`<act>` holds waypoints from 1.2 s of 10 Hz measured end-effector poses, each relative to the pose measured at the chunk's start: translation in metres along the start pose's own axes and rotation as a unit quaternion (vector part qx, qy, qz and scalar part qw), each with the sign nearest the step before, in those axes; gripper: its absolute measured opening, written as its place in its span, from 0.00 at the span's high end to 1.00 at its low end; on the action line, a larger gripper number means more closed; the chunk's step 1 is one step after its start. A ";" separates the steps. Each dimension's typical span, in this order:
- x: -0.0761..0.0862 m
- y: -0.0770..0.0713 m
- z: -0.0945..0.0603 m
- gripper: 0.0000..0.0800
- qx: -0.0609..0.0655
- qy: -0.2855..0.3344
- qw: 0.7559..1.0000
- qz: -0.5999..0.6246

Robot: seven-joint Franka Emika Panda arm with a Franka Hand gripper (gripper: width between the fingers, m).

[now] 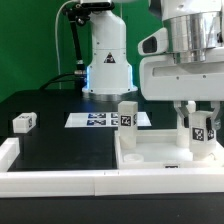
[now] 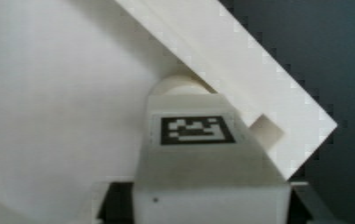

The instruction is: Assemble square table

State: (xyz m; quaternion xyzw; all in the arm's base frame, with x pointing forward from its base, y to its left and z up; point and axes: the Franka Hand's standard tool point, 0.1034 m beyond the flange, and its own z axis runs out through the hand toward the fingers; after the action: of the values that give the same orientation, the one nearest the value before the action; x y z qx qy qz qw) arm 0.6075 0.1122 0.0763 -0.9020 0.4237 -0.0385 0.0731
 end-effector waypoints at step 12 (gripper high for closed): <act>-0.007 -0.005 0.000 0.19 -0.002 -0.006 0.974 -0.228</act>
Offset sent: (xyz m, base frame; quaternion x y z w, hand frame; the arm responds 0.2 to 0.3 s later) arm 0.0000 0.0000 0.0000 0.0000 0.0000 0.0000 1.0000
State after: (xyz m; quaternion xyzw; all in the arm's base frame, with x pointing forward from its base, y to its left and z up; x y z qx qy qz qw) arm 0.6065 0.1210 0.0775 -0.9753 0.2063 -0.0477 0.0628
